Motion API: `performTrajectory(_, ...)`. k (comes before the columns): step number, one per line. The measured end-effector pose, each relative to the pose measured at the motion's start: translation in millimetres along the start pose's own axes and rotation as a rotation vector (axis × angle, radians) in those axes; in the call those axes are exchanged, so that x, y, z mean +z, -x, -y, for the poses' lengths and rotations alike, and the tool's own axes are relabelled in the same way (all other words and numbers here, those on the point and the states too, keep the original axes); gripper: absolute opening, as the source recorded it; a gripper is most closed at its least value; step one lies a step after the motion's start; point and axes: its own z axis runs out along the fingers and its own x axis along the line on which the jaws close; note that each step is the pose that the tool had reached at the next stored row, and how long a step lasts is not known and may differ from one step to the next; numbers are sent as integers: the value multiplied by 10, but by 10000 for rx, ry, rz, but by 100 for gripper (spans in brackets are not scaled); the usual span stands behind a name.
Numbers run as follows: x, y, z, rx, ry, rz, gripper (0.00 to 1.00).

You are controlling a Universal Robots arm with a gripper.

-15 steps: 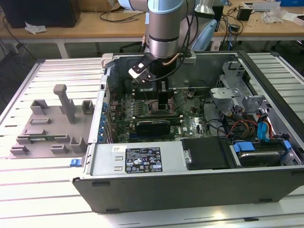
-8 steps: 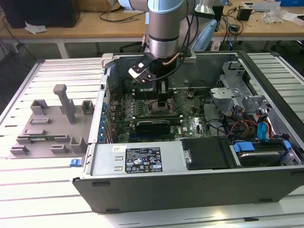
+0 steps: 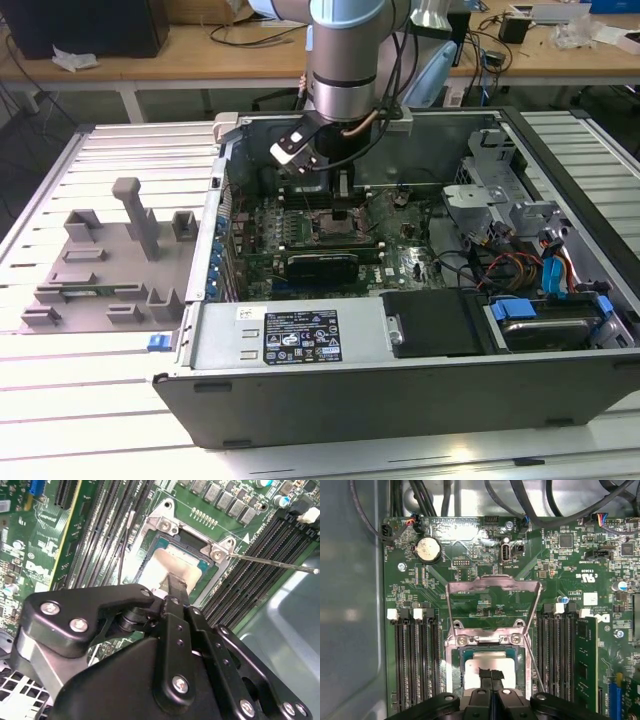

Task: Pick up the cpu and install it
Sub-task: 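Place the cpu into insertion slot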

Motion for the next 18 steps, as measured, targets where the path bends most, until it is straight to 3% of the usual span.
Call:
performTrajectory(2,10,4,7,1,38,-39,11)
performTrajectory(18,106,4,43,1,36,-37,11)
